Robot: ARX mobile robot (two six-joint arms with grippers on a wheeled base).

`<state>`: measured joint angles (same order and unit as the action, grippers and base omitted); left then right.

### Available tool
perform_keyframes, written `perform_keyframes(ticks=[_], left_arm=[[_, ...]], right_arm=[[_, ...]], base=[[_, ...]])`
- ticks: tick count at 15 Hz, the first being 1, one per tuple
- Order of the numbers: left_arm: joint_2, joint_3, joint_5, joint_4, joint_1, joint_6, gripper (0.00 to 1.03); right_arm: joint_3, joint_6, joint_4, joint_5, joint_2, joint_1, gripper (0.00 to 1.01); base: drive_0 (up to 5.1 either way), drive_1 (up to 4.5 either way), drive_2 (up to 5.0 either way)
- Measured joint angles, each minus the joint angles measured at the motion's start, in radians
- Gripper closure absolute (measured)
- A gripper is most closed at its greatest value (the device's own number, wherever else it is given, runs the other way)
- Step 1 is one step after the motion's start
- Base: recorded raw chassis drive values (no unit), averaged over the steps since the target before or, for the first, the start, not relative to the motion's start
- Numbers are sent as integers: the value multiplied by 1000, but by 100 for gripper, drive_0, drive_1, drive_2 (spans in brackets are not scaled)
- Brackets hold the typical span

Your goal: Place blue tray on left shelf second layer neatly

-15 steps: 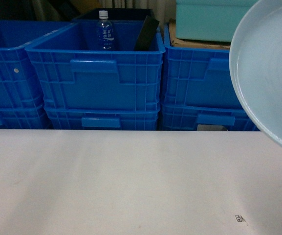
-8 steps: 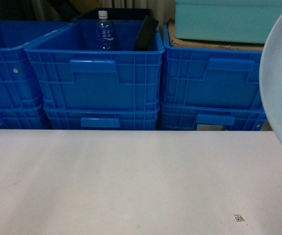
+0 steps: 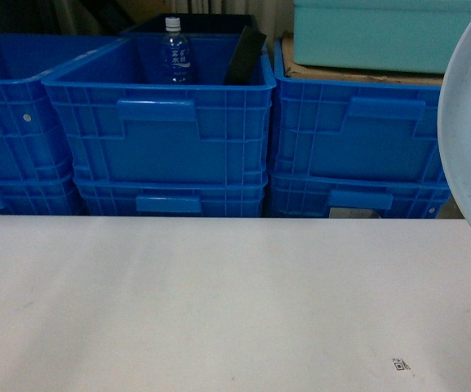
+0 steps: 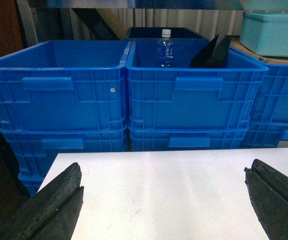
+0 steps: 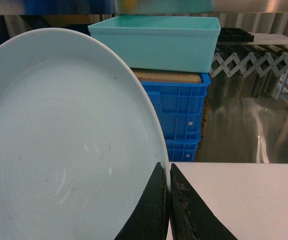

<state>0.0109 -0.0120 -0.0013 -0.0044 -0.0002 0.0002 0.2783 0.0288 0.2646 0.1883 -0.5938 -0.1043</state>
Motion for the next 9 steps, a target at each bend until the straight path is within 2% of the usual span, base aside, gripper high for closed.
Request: perform_keyframes(ticks=[7, 9], left_arm=[[0, 0, 0, 0, 0, 0, 5], [0, 0, -3, -1, 0, 0, 5]], right_arm=[[0, 0, 0, 0, 0, 0, 99], [0, 0, 0, 0, 0, 0, 99]], base=[[0, 0, 0], [488, -243, -243]])
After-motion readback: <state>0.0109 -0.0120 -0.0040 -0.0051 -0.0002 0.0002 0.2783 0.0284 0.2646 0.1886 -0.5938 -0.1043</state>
